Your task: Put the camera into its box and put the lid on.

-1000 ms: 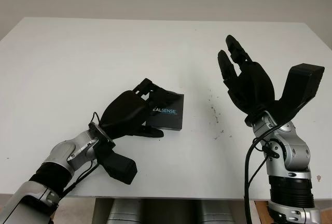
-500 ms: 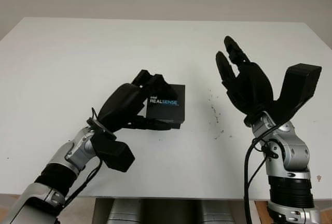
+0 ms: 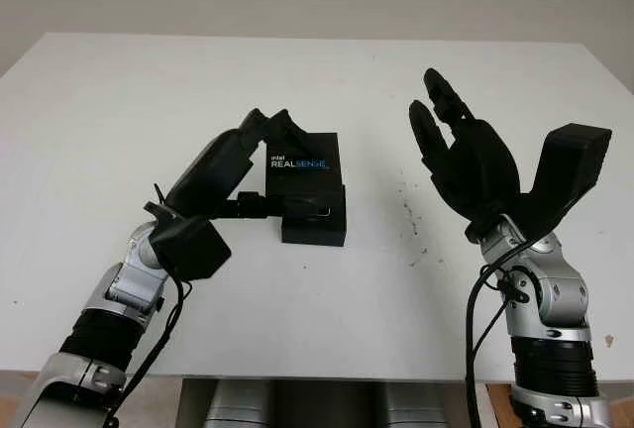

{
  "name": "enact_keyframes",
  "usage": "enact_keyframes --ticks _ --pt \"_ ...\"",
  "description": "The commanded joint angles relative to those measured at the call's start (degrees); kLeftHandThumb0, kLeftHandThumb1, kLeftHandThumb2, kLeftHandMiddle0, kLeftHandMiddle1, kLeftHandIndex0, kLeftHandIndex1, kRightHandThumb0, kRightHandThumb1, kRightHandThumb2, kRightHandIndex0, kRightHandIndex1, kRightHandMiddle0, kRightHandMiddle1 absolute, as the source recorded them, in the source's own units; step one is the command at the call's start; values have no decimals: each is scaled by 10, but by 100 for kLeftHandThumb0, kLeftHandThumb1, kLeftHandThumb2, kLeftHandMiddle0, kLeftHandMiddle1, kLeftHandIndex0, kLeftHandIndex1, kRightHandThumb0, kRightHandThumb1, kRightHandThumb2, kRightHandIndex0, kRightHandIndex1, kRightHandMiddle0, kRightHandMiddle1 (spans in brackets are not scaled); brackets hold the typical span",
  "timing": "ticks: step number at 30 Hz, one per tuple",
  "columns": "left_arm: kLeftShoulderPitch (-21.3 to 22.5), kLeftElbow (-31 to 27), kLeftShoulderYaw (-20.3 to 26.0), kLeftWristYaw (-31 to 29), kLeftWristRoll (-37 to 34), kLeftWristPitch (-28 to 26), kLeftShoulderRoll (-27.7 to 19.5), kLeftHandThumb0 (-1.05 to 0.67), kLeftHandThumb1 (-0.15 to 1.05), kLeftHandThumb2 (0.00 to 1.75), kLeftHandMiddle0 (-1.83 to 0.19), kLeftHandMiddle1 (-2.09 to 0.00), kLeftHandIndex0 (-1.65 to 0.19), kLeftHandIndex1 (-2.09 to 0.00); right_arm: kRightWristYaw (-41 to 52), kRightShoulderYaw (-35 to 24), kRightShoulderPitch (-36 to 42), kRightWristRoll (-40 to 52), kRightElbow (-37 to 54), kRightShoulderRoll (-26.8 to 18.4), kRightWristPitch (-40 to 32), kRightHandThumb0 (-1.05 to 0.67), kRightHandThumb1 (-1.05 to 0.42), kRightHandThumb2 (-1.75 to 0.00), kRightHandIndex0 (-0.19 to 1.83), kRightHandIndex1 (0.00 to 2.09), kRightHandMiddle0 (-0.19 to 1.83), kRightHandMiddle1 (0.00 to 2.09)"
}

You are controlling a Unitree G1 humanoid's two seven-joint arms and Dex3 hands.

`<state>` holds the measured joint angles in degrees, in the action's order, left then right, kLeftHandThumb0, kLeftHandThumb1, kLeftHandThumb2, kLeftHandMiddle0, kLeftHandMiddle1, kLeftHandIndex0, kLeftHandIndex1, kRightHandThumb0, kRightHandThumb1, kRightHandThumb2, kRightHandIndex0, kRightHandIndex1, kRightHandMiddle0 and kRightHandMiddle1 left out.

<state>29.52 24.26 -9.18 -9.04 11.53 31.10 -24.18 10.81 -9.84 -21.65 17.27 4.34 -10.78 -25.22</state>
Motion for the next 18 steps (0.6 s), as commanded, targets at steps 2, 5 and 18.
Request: enact_keyframes --ticks 2,5,18 --pt "26 13 15 -34 -26 -34 6 -15 95 5 -36 -133 -31 -130 1 0 -4 -3 2 -6 6 -48 -105 -44 -19 4 -11 5" --pt "44 38 19 -70 -43 -60 9 -15 94 5 -37 -136 -33 -133 1 -1 -3 -2 4 -4 6 -48 -105 -45 -19 4 -11 5" --pt "111 192 19 -157 -55 -43 23 -14 91 5 -52 -136 -43 -137 0 -2 -2 -1 6 -3 2 -48 -105 -44 -19 4 -11 5"
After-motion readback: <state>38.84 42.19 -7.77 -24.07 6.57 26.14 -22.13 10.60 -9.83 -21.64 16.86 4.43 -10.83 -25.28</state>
